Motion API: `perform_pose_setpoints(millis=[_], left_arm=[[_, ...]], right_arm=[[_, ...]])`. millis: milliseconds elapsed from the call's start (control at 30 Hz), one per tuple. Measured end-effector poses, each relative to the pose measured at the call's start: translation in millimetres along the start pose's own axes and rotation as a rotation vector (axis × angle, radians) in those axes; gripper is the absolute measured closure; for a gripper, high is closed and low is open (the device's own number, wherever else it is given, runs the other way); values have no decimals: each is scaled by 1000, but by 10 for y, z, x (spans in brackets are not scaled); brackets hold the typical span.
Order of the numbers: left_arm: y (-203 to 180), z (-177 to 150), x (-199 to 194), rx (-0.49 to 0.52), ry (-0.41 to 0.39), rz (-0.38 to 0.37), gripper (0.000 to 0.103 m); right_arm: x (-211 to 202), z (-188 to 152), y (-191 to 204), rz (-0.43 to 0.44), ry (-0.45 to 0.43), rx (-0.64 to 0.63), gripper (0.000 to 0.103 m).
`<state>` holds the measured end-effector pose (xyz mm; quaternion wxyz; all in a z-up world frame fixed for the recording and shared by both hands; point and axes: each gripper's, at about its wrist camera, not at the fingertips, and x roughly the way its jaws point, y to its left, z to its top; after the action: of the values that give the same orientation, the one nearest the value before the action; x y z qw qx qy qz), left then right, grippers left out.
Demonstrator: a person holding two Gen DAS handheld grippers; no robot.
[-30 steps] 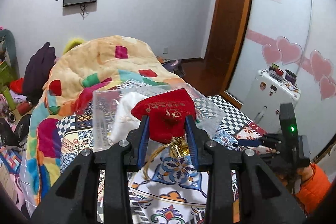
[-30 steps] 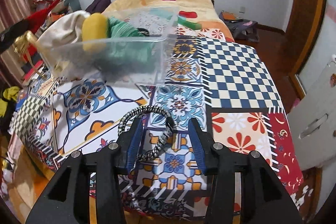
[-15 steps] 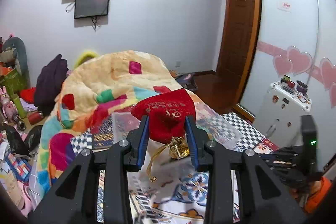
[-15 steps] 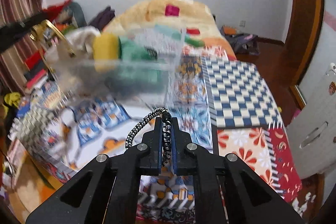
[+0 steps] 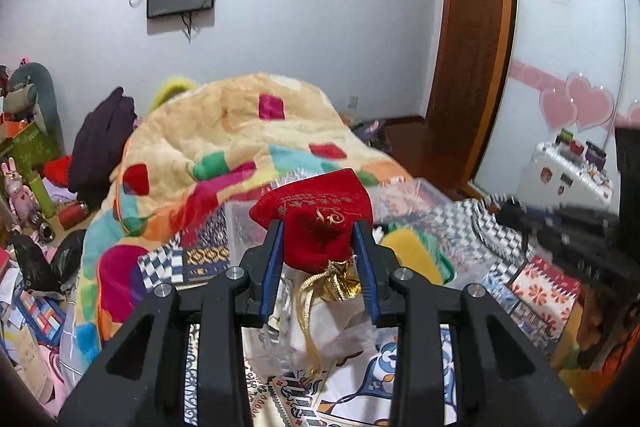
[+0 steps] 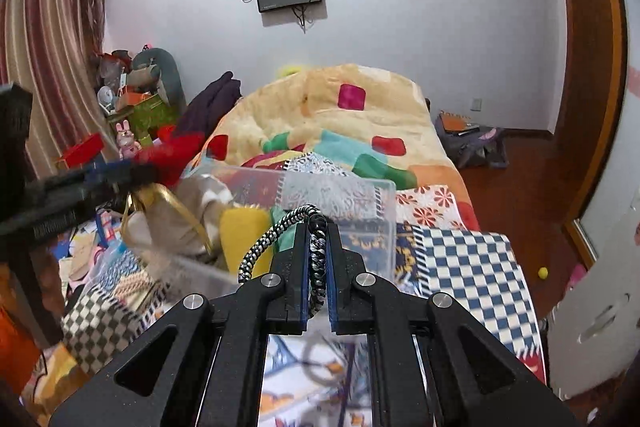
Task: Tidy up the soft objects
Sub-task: 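Drop the red pouch into the box with the left gripper while the right drops the bracelet in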
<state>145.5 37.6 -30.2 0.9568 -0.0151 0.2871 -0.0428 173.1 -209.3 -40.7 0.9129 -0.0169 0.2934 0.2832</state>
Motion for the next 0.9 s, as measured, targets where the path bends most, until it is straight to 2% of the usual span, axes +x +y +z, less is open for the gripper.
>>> perform_pose_setpoints(millis=[133,333,400,433,467,533,667,833,900], left_arm=[[12,-116,187,-10,48,-5,69],[57,-214,275,-30,74,-8,63],[54,-220,271,-25,79,-8,57],[54,-223,266,-24,81,-8,55],[51,-226,256,-24,84,-12,52],[48,-225,241,-20,94,-17,46],[32,-222,138,-11,85,-18,45],[10,-140,-164,-14,9,-23,44],[-9,-91,-324,-13,-36,-23,40]], right_arm=[[266,18,-4,-17,40,-7,96],[464,-97,8,-60,116,-41,95],[477,-110,13,-72,135,-56,90],[459,-106,16,-78,137,-61,80],[436,-103,23,-82,133,-63,66],[360,-84,41,-93,102,-72,54],[221,-24,91,-96,66,-94,52],[-17,70,139,-82,8,-91,51],[-125,116,169,-72,-22,-90,50]])
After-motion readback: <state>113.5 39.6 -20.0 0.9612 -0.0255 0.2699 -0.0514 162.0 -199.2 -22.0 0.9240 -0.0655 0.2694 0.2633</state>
